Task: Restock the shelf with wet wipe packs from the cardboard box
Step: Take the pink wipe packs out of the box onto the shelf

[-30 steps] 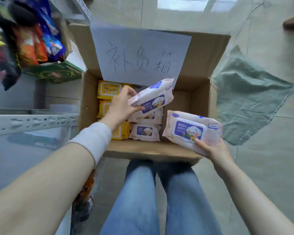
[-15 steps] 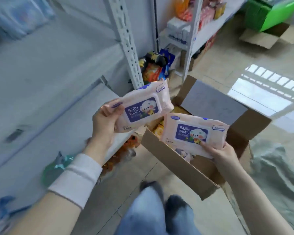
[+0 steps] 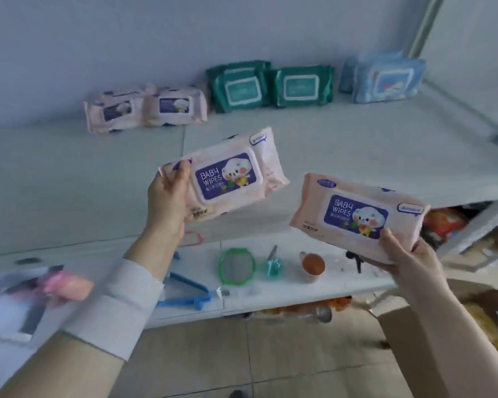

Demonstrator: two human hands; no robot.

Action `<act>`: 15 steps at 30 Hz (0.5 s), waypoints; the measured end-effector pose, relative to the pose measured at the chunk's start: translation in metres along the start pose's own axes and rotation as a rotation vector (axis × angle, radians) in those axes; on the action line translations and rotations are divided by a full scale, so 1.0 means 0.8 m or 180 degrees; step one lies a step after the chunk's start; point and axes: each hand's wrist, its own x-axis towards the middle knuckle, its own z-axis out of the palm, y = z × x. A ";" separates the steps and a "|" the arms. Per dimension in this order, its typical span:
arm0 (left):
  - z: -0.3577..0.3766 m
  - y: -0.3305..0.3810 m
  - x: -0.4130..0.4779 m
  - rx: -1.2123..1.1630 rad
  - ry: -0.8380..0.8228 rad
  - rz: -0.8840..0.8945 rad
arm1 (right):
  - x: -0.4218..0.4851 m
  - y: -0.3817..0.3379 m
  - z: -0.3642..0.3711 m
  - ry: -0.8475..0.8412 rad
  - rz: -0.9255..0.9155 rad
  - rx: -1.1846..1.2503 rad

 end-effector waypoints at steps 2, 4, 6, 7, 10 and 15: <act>-0.063 0.003 0.053 0.0222 0.0326 -0.0063 | 0.021 -0.008 0.070 -0.0219 -0.0091 -0.0085; -0.111 0.000 0.098 0.0396 0.0537 -0.0051 | 0.043 -0.014 0.136 -0.0454 -0.0112 -0.0100; -0.142 -0.002 0.137 0.0510 0.0656 0.0015 | 0.066 -0.021 0.195 -0.0658 -0.0113 0.0057; -0.154 -0.003 0.157 0.0584 0.0689 0.0040 | 0.080 -0.025 0.223 -0.0743 -0.0137 0.0096; -0.182 -0.007 0.217 0.0779 0.0806 0.0066 | 0.125 -0.038 0.294 -0.0985 -0.0236 0.0144; -0.204 -0.012 0.297 0.1052 0.0935 0.0188 | 0.194 -0.046 0.387 -0.1104 -0.0151 0.0113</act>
